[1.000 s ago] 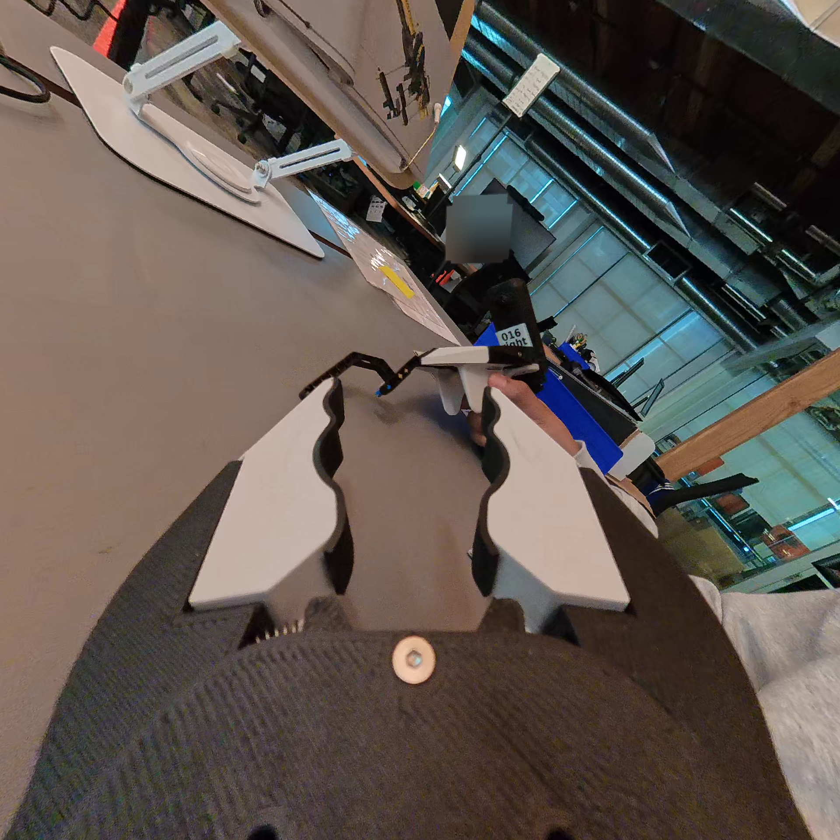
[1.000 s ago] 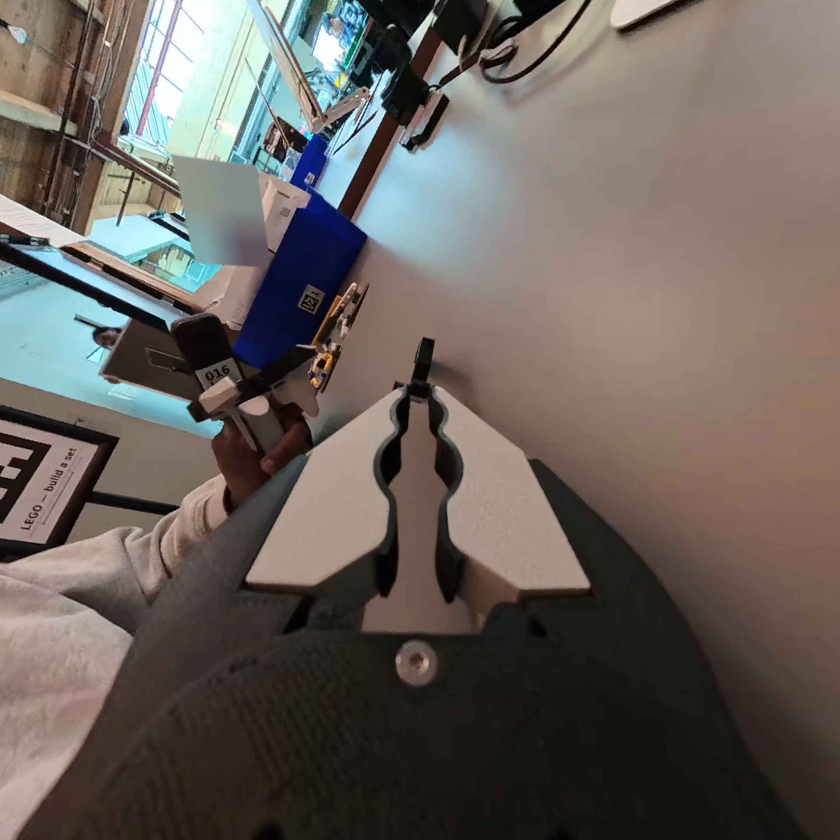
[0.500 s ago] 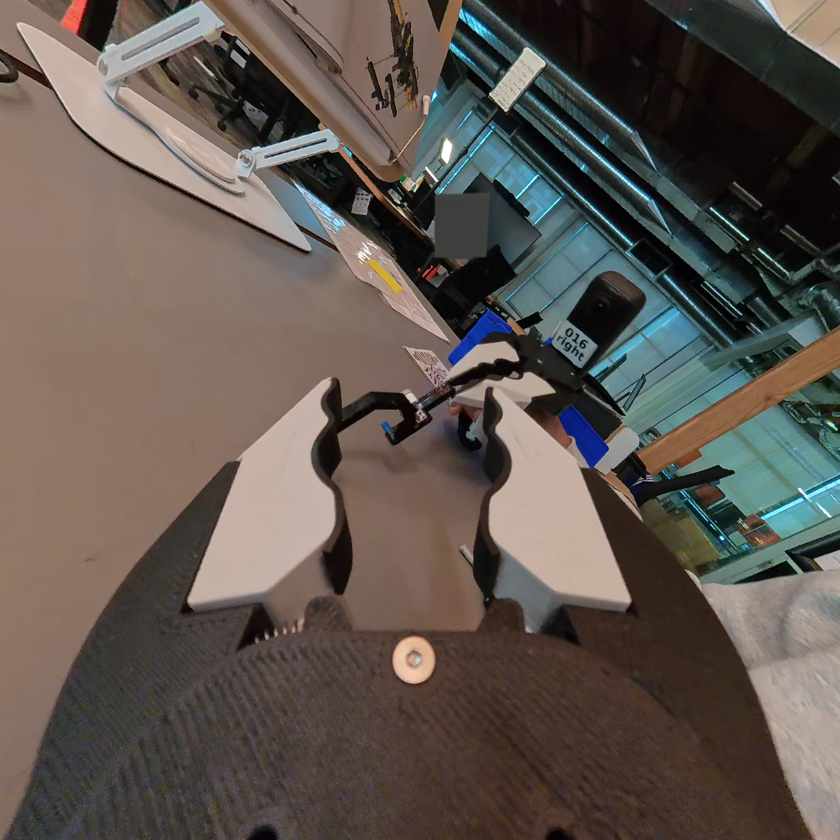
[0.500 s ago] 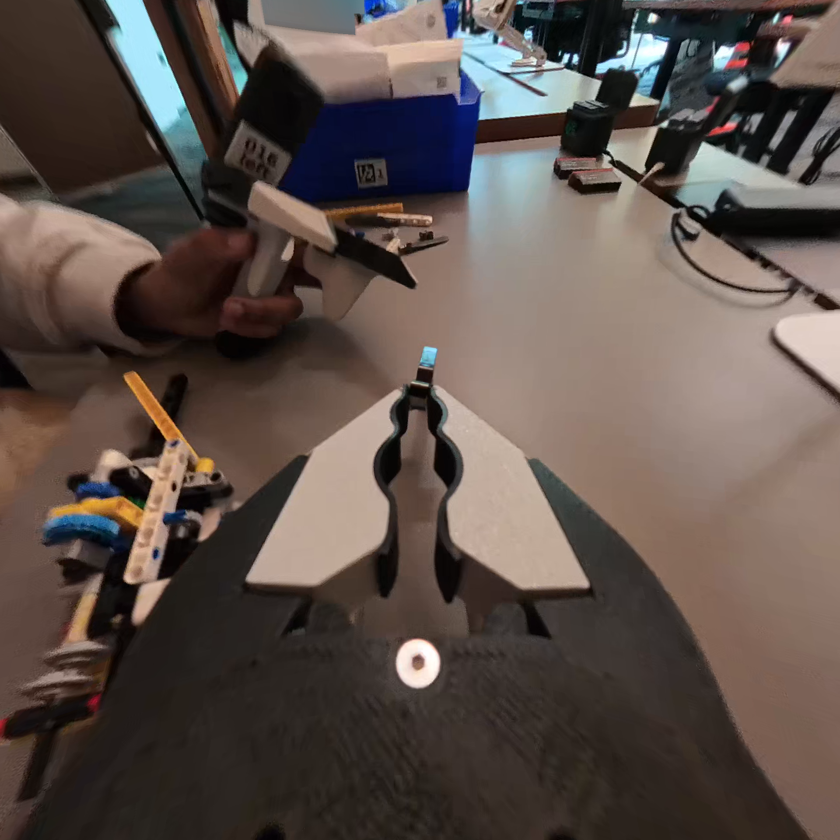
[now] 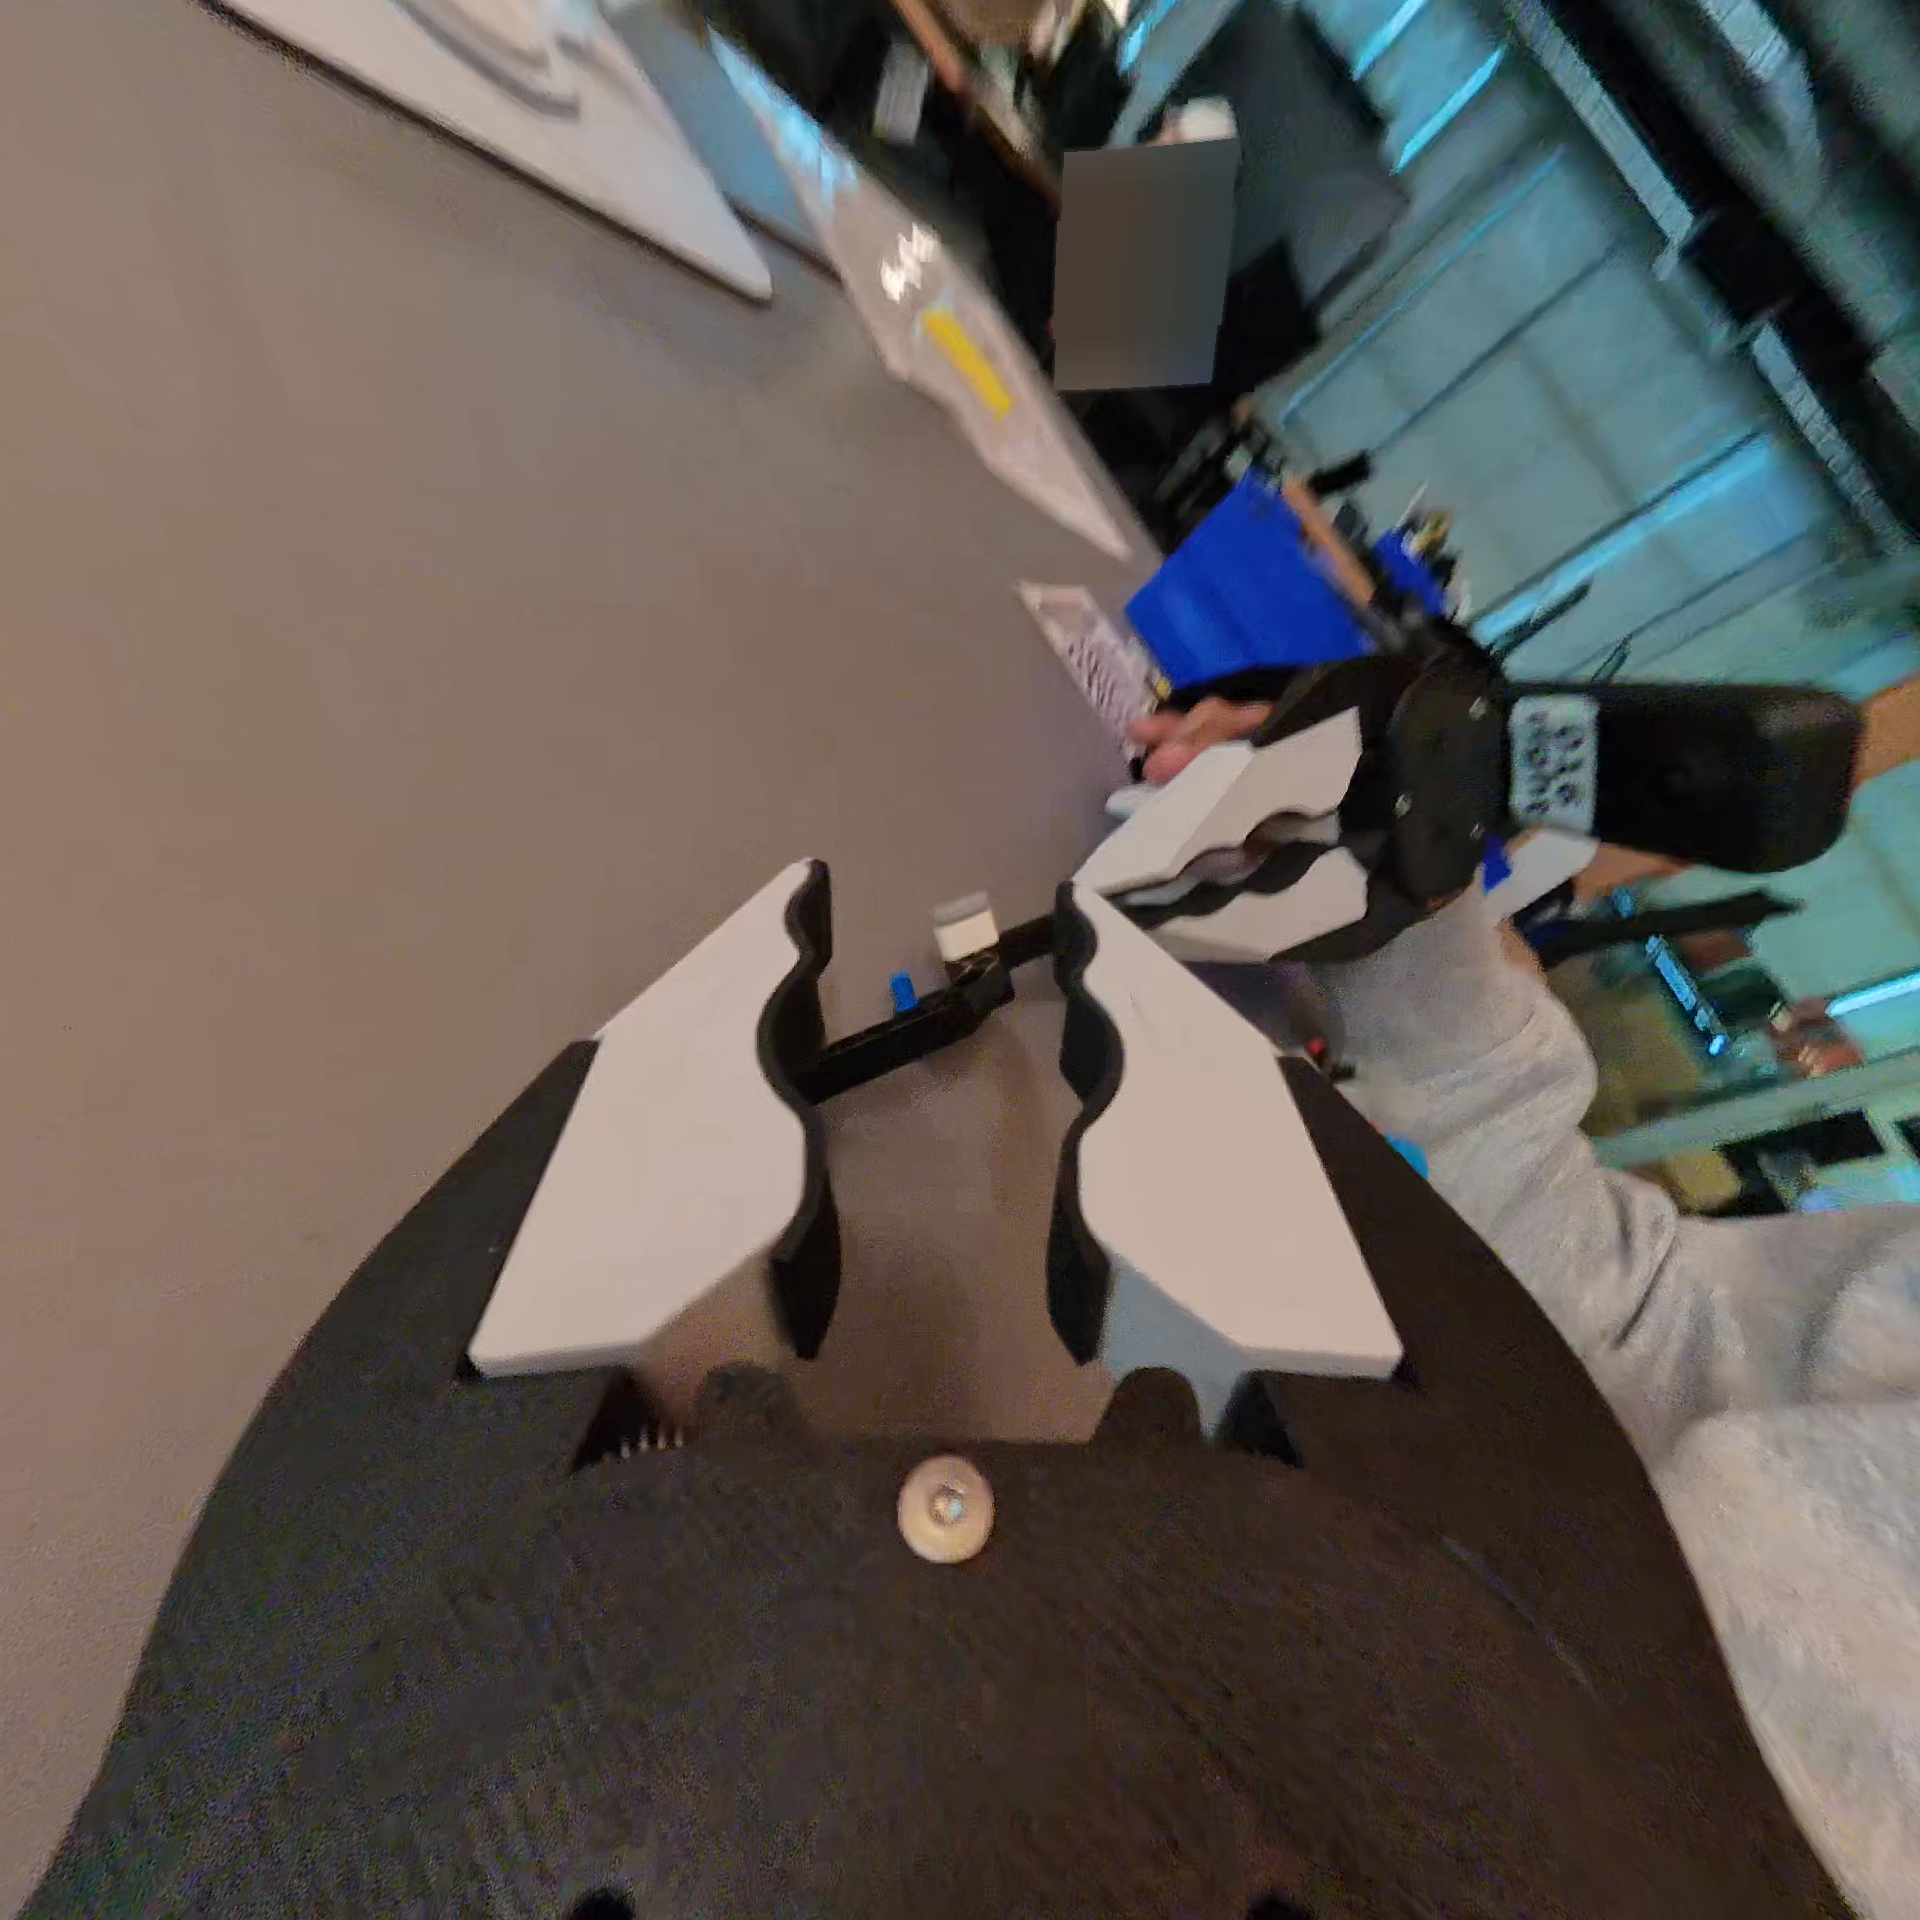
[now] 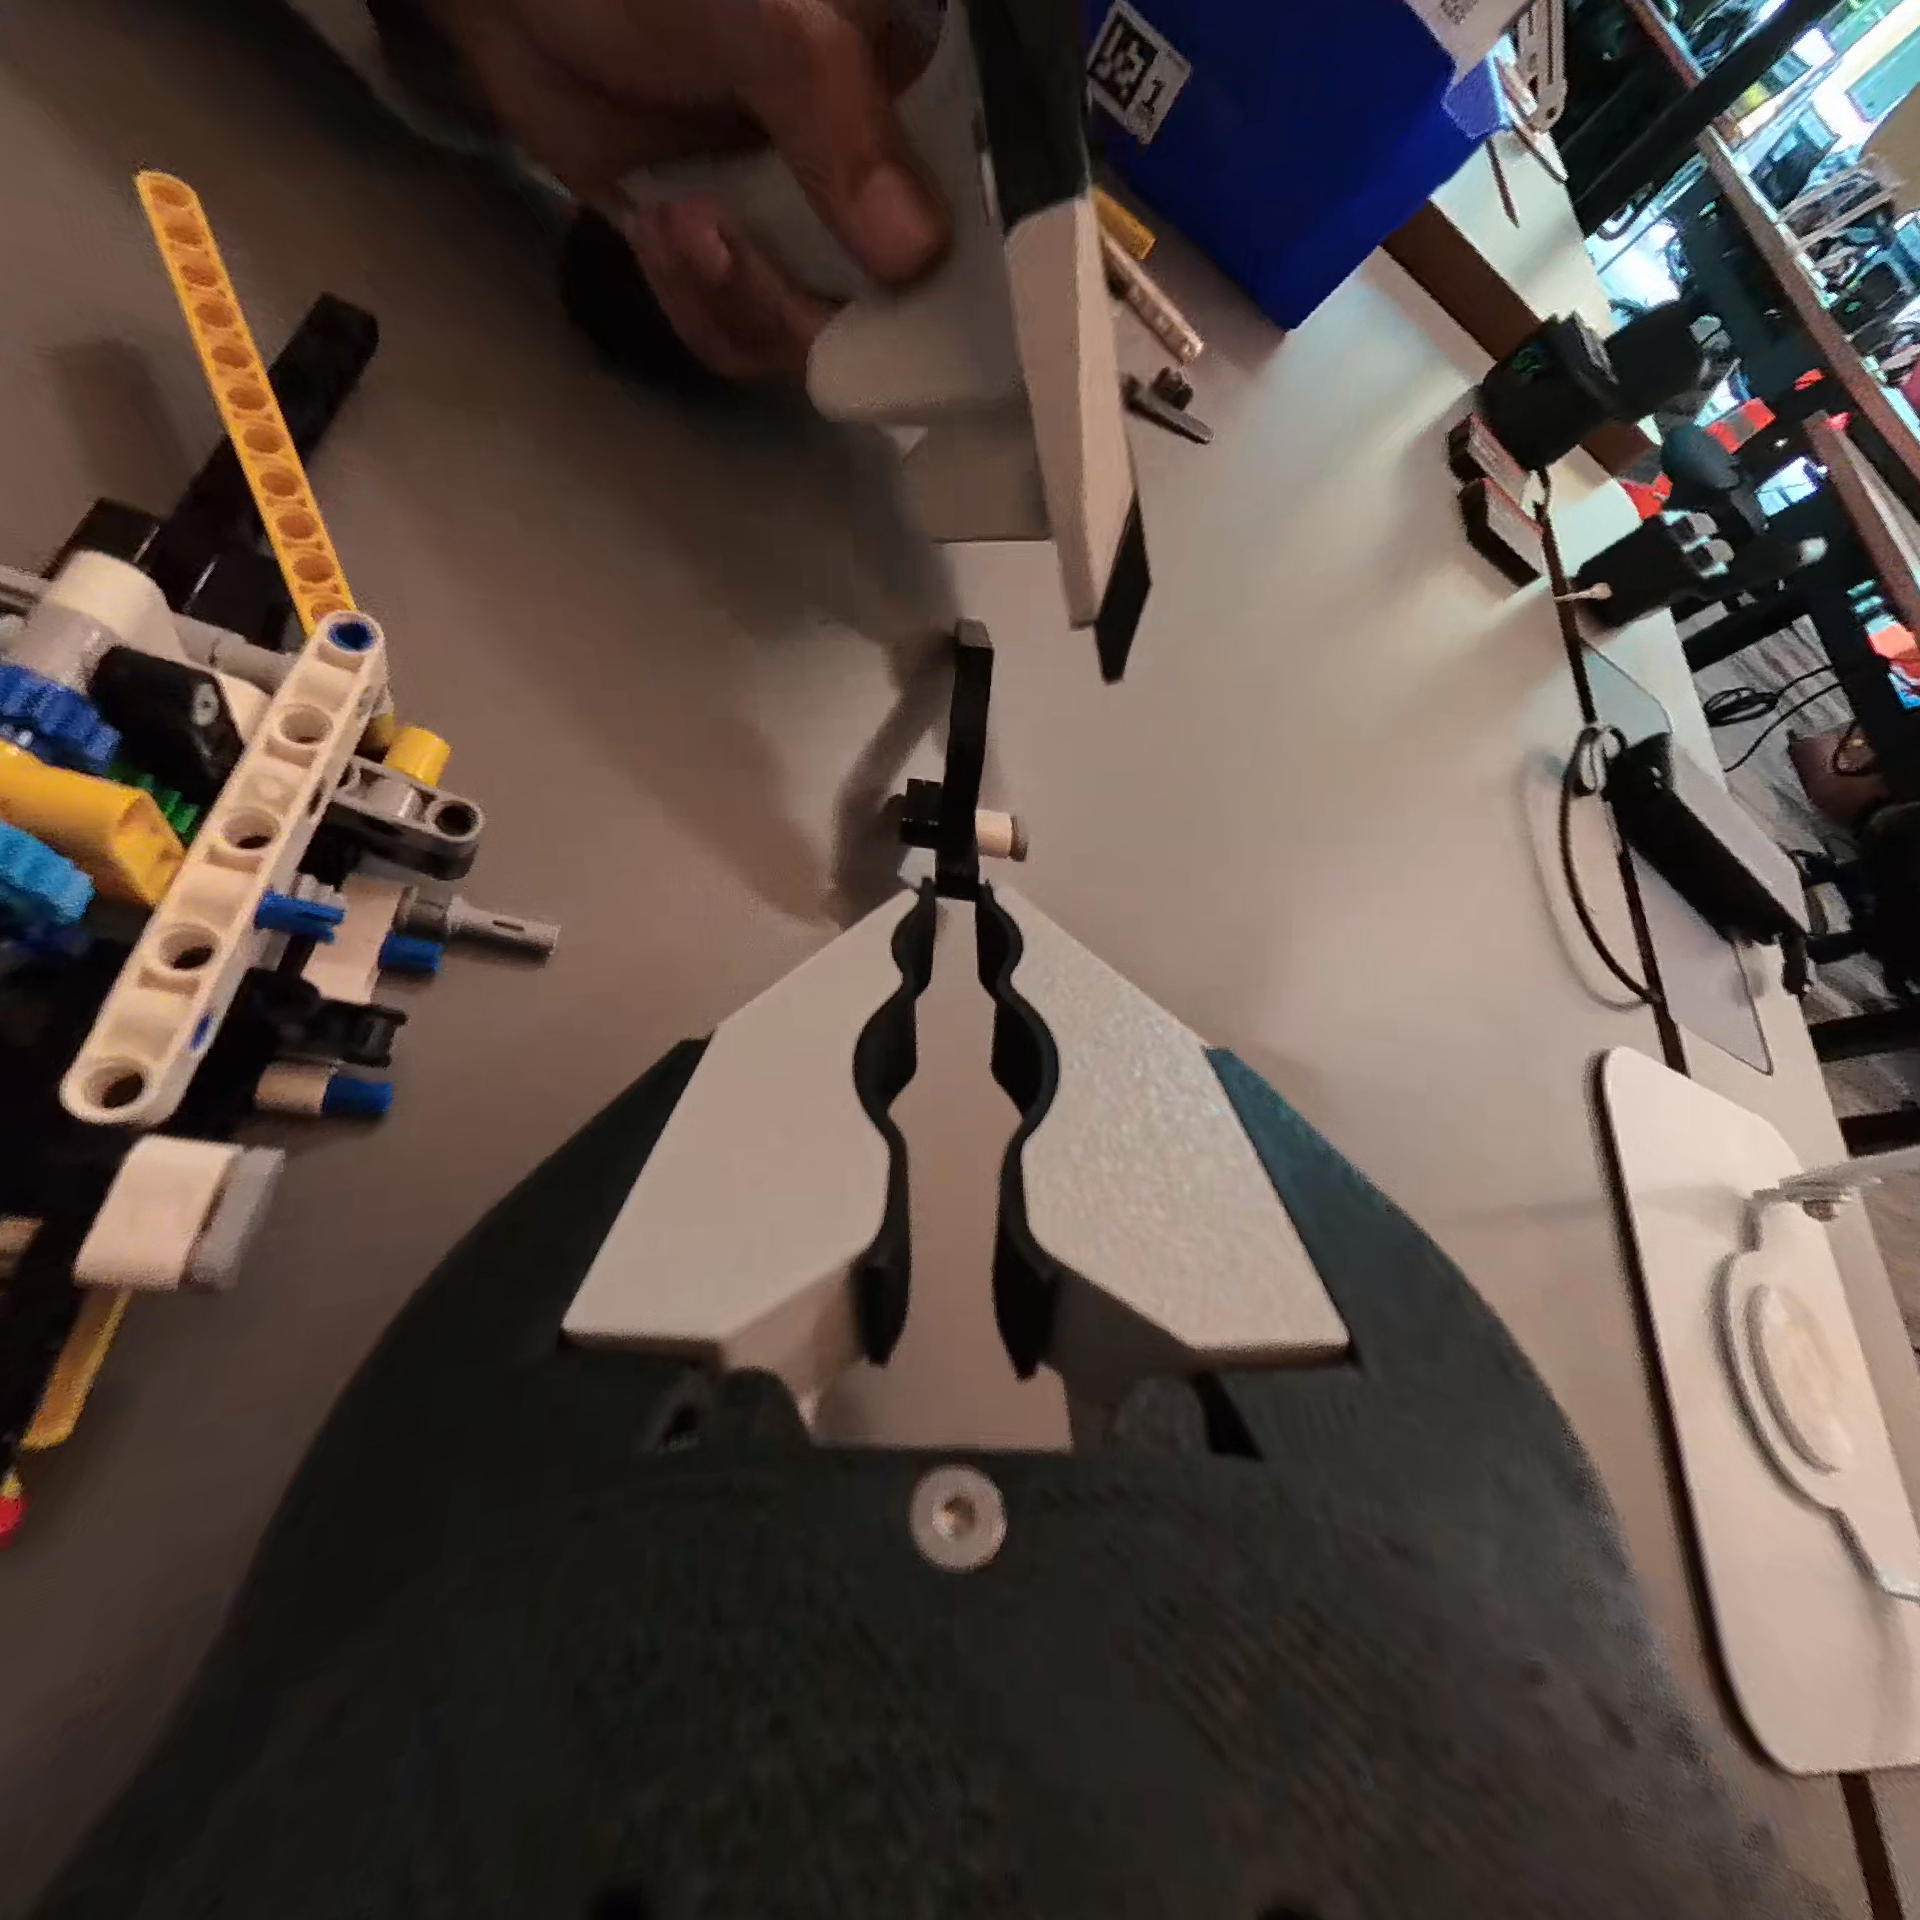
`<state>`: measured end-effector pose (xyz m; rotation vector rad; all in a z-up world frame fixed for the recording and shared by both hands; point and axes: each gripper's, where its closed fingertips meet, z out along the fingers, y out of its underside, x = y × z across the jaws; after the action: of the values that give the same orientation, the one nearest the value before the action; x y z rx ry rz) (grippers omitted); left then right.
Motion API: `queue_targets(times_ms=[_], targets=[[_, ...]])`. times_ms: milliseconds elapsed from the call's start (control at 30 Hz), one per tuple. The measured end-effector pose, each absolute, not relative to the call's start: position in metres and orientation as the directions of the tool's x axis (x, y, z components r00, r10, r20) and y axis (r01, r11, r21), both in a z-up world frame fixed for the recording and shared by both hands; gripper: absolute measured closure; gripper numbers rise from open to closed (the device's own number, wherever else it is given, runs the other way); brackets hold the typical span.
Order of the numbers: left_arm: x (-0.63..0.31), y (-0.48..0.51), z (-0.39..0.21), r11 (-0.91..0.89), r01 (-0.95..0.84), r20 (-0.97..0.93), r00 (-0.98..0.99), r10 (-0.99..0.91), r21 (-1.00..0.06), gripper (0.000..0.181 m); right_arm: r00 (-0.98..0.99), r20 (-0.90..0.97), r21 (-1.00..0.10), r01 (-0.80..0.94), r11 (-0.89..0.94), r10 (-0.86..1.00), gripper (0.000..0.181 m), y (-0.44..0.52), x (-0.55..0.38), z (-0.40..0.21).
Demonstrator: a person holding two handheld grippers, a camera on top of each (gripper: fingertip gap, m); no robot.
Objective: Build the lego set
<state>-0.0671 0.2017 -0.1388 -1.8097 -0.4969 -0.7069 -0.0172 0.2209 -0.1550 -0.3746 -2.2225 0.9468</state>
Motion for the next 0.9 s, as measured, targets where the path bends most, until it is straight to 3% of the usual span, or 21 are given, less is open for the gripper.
queue_targets(times_ms=[300,900], targets=[[-0.046,0.194,-0.157,-0.489,0.534,0.613,0.790,-0.003,-0.690,0.152,-0.747,0.386,-0.750,0.088,0.656,0.541,0.175,0.228,-0.017,-0.167],[-0.054,0.193,-0.146,-0.405,0.664,0.738,0.673,-0.043,-0.629,0.150,-0.767,0.346,-0.720,0.151,0.677,0.540,0.175,0.231,-0.016,-0.183]])
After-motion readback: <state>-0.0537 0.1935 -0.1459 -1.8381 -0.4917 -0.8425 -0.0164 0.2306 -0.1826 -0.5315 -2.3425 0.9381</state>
